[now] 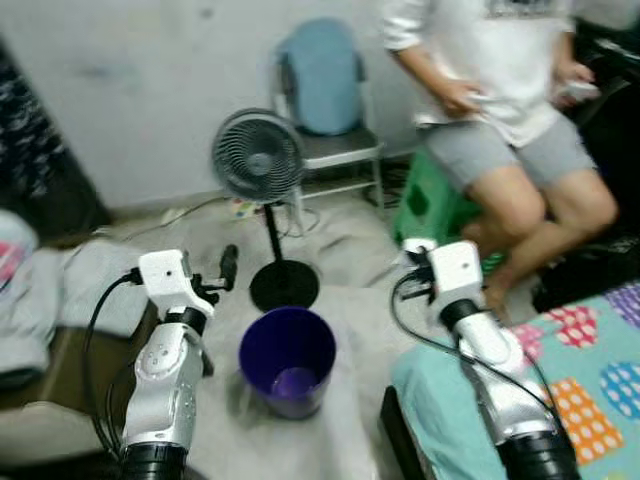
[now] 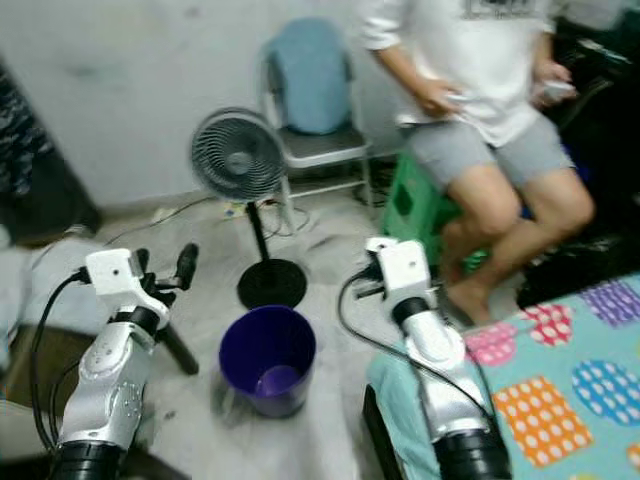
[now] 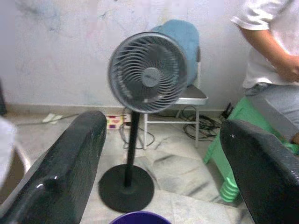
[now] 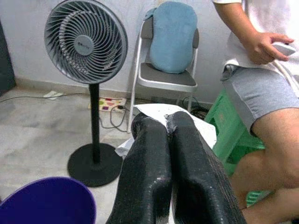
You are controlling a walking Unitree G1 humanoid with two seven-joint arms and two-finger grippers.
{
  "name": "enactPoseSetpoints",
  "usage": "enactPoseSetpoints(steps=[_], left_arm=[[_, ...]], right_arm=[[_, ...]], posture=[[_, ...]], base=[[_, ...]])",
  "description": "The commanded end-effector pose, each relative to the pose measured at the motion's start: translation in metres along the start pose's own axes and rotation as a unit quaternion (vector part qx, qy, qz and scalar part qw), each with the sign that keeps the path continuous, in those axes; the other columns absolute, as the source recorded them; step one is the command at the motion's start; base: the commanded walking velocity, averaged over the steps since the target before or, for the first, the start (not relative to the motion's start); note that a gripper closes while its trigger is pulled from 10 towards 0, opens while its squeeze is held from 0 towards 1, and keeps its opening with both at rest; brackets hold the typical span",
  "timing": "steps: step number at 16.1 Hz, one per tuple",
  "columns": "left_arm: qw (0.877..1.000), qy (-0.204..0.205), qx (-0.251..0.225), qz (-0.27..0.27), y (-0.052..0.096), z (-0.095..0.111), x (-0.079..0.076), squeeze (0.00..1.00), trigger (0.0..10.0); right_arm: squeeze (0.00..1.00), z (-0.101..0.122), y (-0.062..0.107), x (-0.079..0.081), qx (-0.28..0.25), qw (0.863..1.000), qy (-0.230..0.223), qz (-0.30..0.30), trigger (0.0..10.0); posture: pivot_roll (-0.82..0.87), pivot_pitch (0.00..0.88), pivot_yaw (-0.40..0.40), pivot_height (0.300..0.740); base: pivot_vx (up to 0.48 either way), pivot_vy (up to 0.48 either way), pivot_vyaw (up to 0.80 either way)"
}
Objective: Clean up the room
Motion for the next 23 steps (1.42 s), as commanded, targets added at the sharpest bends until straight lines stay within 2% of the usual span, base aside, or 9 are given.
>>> enactPoseSetpoints(steps=[1,4,11,13,17,19,23], left_arm=[[1.000,-0.010,-0.003,0.007,-0.001,0.002,0.006,0.00,10.0],[1.000,-0.010,-0.008,0.007,-0.003,0.002,0.006,0.00,10.0],[1.000,-0.017,-0.014,0.015,-0.003,0.002,0.007,0.00,10.0],[1.000,-0.014,-0.007,0.009,0.004,-0.004,0.005,0.00,10.0],[1.000,-0.009,-0.001,0.012,0.012,-0.009,0.001,0.00,10.0],[1.000,-0.002,0.005,0.020,0.020,-0.012,0.001,0.00,10.0],[1.000,-0.001,0.017,0.015,0.028,-0.017,0.000,0.00,10.0]], right_arm=[[0.00,0.007,-0.007,0.011,-0.012,1.000,-0.002,0.015,10.0],[0.00,0.008,-0.009,0.015,-0.014,1.000,-0.005,0.018,10.0],[0.00,0.004,-0.010,0.017,-0.013,1.000,-0.006,0.017,10.0],[0.00,0.002,-0.007,0.019,-0.012,1.000,0.000,0.012,10.0],[0.00,-0.005,-0.004,0.024,-0.003,1.000,-0.020,0.008,10.0],[0.00,-0.005,-0.005,0.029,-0.001,0.999,-0.030,0.011,10.0],[0.00,-0.012,0.001,0.023,0.011,0.999,-0.042,-0.011,10.0]], posture=[[-0.15,0.000,0.045,0.740],[-0.14,0.000,0.041,0.740],[-0.14,0.000,0.041,0.740],[-0.14,0.000,0.043,0.740],[-0.11,0.000,0.014,0.740],[-0.10,0.000,0.007,0.740],[-0.11,0.000,0.017,0.740]], base=[[0.000,0.000,0.61],[0.000,0.000,0.51],[0.000,0.000,0.00],[0.000,0.000,0.40],[0.000,0.000,0.80],[0.000,0.000,0.00],[0.000,0.000,0.00]])
Point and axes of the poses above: a point about 5 cm out from each wrist's last joint towards the gripper, its own y axis pointing back from the gripper into the wrist, its own z axis along the axis of the wrist's last joint, x = y × z, the point moved 4 cm from there along -y, pointing out of the wrist towards the gripper, and after that the axes turned 8 degrees about -y, right-handed, at the moved point
